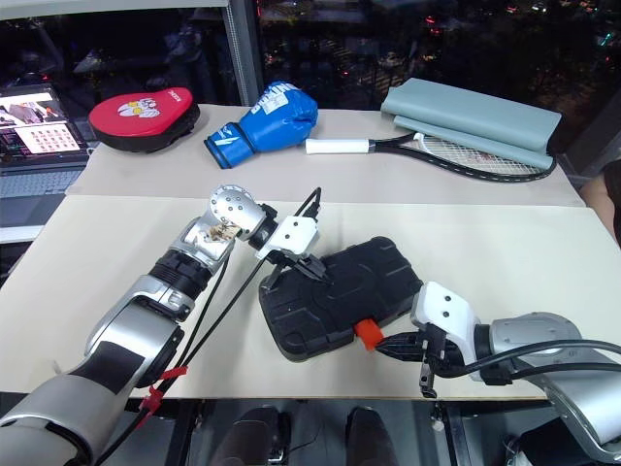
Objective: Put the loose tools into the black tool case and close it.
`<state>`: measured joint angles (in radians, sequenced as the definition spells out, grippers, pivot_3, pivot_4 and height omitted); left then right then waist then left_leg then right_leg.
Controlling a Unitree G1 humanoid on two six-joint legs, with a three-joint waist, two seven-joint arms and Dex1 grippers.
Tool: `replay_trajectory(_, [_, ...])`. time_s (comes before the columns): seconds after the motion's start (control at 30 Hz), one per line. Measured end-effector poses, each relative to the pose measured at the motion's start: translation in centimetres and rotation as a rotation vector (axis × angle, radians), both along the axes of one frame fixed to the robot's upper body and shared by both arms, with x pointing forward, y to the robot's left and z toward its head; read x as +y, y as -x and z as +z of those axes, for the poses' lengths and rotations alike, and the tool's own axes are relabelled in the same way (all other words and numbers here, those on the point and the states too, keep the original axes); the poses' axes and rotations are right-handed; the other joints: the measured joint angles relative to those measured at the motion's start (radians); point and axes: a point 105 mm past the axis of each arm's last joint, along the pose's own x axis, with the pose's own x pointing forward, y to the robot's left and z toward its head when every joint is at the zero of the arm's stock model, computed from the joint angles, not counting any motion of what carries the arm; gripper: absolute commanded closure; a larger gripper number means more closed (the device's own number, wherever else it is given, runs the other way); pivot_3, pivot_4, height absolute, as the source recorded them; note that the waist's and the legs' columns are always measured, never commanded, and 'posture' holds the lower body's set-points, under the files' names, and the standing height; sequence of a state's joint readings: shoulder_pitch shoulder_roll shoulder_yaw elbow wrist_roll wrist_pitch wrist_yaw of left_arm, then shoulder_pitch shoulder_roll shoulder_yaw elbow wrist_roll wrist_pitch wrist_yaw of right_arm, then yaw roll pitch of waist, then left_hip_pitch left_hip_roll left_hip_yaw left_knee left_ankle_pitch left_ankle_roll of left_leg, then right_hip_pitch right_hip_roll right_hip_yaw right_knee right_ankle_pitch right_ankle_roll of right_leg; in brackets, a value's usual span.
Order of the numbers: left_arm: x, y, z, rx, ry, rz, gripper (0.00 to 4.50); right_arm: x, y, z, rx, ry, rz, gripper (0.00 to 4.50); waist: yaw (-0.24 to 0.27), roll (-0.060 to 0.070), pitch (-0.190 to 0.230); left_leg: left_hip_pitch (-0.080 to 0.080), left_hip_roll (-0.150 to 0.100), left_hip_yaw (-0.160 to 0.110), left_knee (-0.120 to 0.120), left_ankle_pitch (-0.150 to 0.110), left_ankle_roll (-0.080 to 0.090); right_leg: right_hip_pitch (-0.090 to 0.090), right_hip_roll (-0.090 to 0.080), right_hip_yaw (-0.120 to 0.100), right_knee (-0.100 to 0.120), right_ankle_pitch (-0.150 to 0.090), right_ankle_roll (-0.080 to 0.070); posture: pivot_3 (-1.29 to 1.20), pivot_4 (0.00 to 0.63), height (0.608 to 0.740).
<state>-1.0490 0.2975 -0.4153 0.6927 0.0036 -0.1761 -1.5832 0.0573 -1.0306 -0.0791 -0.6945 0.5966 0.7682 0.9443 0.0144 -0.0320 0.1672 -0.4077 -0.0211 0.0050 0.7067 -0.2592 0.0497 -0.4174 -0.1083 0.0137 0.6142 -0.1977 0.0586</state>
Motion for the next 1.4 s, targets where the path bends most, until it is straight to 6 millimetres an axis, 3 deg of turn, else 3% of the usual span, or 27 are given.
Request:
replay_trajectory(0.27, [0.1,-0.1,0.0,-0.003,-0.005,0.003,4.44,0.1,-0.2,-0.6,0.009,-0.001,-0.008,4.50,-0.003,0.000,0.000,0.000,0.000,0.000,0.000,0.000,0.000,0.000,0.000,0.000,0.000,0.000,0.000,0.00,0.150,0.736])
replay_trajectory(0.53, [0.0,-0.1,0.0,-0.018,-0.001,-0.005,4.44,-0.4,-0.5,2.6,-0.042,-0.027,-0.011,4.50,-0.002,0.000,0.000,0.000,0.001,0.000,0.000,0.000,0.000,0.000,0.000,0.000,0.000,0.000,0.000,0.00,0.150,0.736])
replay_trajectory(0.7, [0.1,-0.1,0.0,-0.017,-0.001,-0.005,4.44,-0.3,-0.5,2.3,-0.029,-0.024,-0.019,4.50,-0.002,0.000,0.000,0.000,0.000,0.000,0.000,0.000,0.000,0.000,0.000,0.000,0.000,0.000,0.000,0.00,0.150,0.736])
replay_trajectory(1.07, [0.0,-0.2,0.1,-0.022,-0.004,-0.007,4.44,0.7,-0.8,-0.4,0.010,-0.030,-0.038,4.50,-0.002,0.000,0.000,0.000,0.000,0.000,0.000,0.000,0.000,0.000,0.000,0.000,0.000,0.000,0.000,0.00,0.150,0.736])
replay_trajectory(1.4, [0.1,-0.3,0.1,-0.020,-0.008,-0.003,4.44,0.7,-1.0,-0.7,0.001,-0.033,-0.040,4.50,-0.003,0.000,0.000,0.000,0.000,0.000,0.000,0.000,0.000,0.000,0.000,0.000,0.001,0.000,0.000,0.00,0.150,0.736])
